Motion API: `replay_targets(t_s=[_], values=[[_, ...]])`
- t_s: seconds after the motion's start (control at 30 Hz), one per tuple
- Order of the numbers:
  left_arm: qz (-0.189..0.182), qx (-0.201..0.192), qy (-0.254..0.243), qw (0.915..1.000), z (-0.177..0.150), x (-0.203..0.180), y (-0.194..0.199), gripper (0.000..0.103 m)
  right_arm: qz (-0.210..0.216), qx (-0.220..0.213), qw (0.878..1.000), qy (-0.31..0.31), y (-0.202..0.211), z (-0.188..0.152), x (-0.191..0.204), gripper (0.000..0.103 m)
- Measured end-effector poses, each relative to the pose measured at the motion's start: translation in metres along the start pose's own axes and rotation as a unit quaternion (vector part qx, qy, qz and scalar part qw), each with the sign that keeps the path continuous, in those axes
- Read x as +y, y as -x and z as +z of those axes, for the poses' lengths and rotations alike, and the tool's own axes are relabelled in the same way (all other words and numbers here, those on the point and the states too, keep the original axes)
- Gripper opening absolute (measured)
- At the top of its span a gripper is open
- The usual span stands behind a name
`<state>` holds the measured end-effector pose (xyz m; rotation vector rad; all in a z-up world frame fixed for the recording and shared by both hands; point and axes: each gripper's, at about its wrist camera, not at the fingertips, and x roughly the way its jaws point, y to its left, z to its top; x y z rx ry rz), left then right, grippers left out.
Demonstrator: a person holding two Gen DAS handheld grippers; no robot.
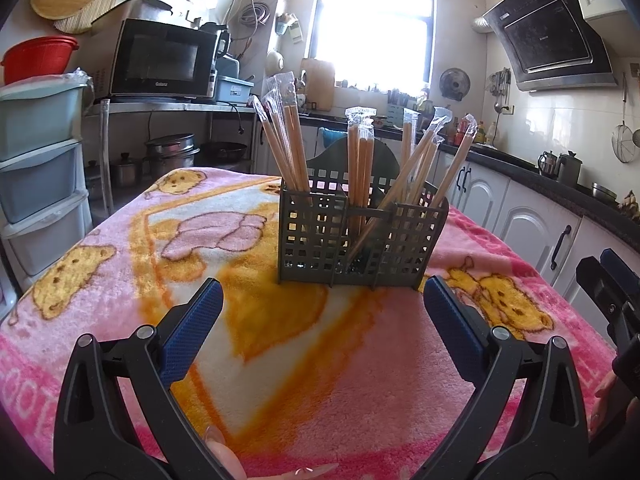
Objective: Organize utensils
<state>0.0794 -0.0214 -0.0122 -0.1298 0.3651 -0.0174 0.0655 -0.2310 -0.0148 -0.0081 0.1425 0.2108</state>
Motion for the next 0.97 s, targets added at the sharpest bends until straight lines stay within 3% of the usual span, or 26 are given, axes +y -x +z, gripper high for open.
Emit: replay_targets(t_s=[0.53,0.87,0.97], values=[[-0.009,0.007,-0.022,0.9997,0.000,-0.008,-0.004,0.093,-0.013,-0.002,1.000,-0.015,0.000,-0.001,-0.003,0.097],[-0.018,0.018,0.010,0.9996,0.004,0.003,-0.005,0.093,-0.018,0.003,1.000,-0.016,-0.002,0.000,-0.004,0.097],[0.009,0.044,0.023,0.9987,0.012,0.022,-0.010,0.093,-0.040,0.028,0.999,-0.024,-0.008,0.005,-0.014,0.097]])
